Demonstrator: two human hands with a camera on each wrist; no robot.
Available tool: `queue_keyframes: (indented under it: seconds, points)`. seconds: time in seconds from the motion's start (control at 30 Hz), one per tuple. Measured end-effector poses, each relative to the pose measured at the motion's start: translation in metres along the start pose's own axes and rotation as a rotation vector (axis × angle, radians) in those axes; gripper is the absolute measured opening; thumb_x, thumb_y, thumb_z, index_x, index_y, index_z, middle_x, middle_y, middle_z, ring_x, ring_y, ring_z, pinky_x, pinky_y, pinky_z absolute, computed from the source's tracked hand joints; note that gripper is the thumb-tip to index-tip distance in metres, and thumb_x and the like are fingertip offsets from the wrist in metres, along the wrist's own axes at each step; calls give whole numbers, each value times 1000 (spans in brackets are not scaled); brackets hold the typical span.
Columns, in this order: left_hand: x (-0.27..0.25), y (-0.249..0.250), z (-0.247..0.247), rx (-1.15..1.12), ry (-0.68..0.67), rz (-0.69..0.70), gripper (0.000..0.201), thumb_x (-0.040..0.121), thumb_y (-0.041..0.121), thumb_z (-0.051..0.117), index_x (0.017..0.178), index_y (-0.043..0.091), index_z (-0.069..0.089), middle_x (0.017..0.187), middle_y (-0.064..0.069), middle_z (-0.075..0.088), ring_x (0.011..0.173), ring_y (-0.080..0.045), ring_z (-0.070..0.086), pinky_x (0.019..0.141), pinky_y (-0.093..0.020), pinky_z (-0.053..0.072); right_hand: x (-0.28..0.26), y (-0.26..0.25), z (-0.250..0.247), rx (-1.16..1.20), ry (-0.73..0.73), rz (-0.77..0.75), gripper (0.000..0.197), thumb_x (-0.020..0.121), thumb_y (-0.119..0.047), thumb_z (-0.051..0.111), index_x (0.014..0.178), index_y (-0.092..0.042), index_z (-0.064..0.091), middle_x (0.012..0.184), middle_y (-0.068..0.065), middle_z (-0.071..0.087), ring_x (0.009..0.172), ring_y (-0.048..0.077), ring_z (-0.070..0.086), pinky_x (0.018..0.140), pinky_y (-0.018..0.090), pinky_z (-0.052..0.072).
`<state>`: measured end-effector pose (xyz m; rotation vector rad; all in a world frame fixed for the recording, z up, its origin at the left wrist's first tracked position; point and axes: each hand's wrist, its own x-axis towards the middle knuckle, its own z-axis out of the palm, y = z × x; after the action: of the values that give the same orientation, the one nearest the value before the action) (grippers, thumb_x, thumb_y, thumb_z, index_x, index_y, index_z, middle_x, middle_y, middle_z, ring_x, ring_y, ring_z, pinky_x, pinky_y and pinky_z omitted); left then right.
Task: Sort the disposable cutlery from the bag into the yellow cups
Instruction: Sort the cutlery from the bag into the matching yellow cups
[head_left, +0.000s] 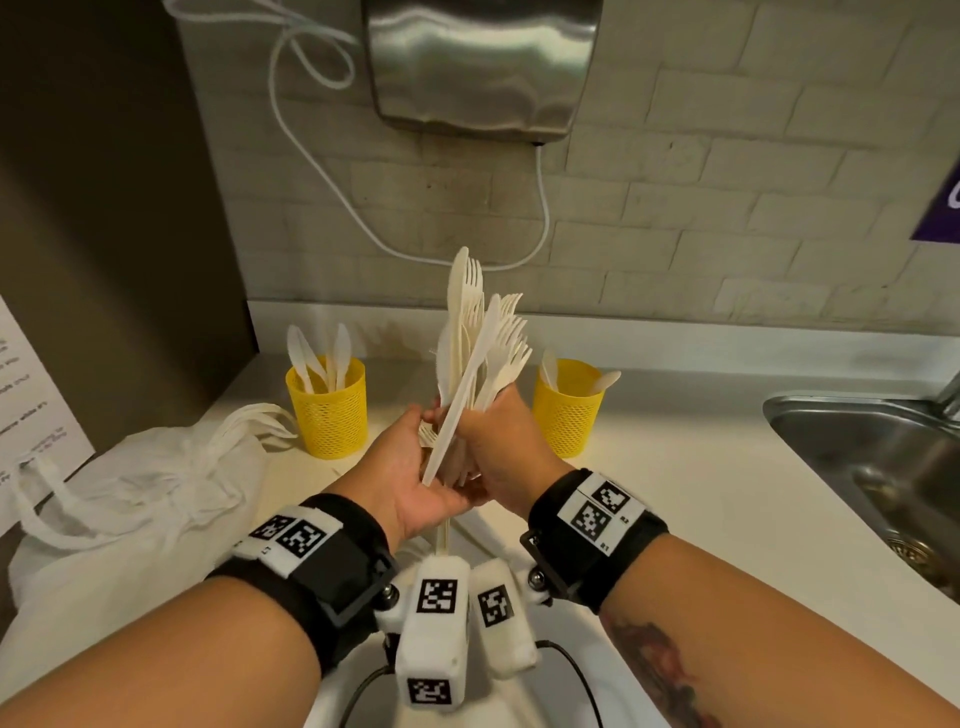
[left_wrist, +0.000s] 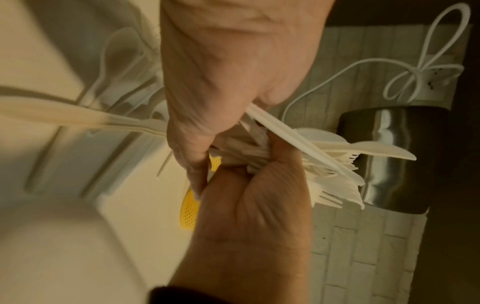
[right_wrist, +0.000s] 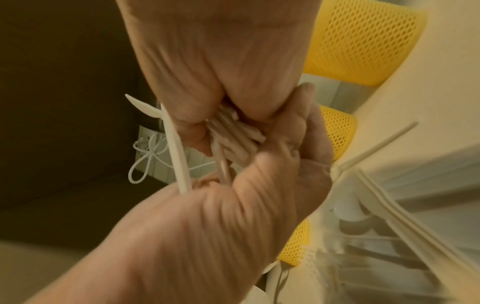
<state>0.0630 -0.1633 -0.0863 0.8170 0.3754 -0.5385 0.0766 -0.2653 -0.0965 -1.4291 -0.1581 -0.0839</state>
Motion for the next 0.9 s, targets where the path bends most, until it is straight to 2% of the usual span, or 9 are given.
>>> queue_keyframes:
  seconds: [0.07, 0.13, 0.23, 0.37, 0.47, 0.57, 0.7, 0.83, 0.9]
  points:
    - [2, 2, -7, 90, -100, -21, 82, 87, 77, 35, 121, 9, 66, 108, -23, 73, 108, -42, 65, 93, -62, 48, 1, -1, -3, 23, -11, 33, 40, 81, 0, 65, 117, -14, 55, 90, 10, 64, 86, 25, 66, 73, 41, 58]
    - [-1, 1, -12, 230, -219, -13, 88, 77, 83, 41, 122, 12, 67, 119, -20, 69, 115, -44, 61, 101, -65, 42, 3, 1, -5, 52, -5, 69, 38, 83, -2, 63, 118, -12, 53, 85, 11, 61, 79, 25, 63, 64, 37, 55]
    - [-9, -4, -13, 332, -281, 55, 57, 77, 44, 69, 124, 11, 65, 124, -20, 67, 112, -37, 65, 98, -56, 50, 6, 6, -7, 153, -1, 78, 47, 82, 0, 61, 126, -12, 49, 83, 7, 63, 74, 19, 63, 66, 36, 54]
    - [-12, 0, -15, 401, -205, 18, 28, 84, 8, 66, 111, 0, 64, 92, -15, 68, 74, -20, 71, 61, -24, 61, 5, 6, -10, 176, -36, 130, 33, 83, 6, 60, 115, -1, 54, 82, 14, 57, 74, 28, 58, 61, 34, 51]
    - [-13, 10, -20, 478, -143, -40, 7, 93, 4, 59, 96, 1, 64, 78, -11, 62, 57, -10, 61, 41, -11, 46, 3, 4, -13, 127, -147, 142, 26, 77, 7, 59, 101, 0, 59, 83, 20, 53, 75, 37, 48, 62, 40, 38]
    - [-10, 14, -18, 554, -116, -76, 7, 92, 0, 55, 91, 5, 61, 74, -9, 57, 52, -8, 52, 35, -10, 35, 1, 1, -15, 136, -208, 182, 28, 71, 5, 58, 99, 3, 62, 86, 23, 56, 82, 37, 52, 73, 45, 40]
    - [-2, 17, -13, 673, -42, -115, 13, 88, -3, 43, 89, 6, 52, 67, -8, 50, 46, -8, 43, 32, -11, 28, 0, 2, -18, 214, -263, 192, 32, 81, -2, 63, 113, 4, 59, 94, 20, 59, 91, 34, 57, 78, 41, 48]
    - [5, 15, 0, 773, 10, -116, 20, 84, -4, 34, 89, 7, 50, 67, -7, 44, 45, -8, 40, 31, -11, 28, 1, 3, -10, 203, -150, 162, 28, 84, -9, 71, 109, -2, 61, 82, 12, 63, 77, 26, 61, 67, 34, 50]
    - [5, 10, 7, 776, 21, -81, 28, 83, -7, 33, 98, 5, 54, 72, -9, 47, 49, -12, 50, 39, -14, 43, 4, 3, -5, 179, -54, 146, 22, 83, -2, 69, 103, -3, 61, 73, 9, 60, 67, 23, 59, 57, 30, 49]
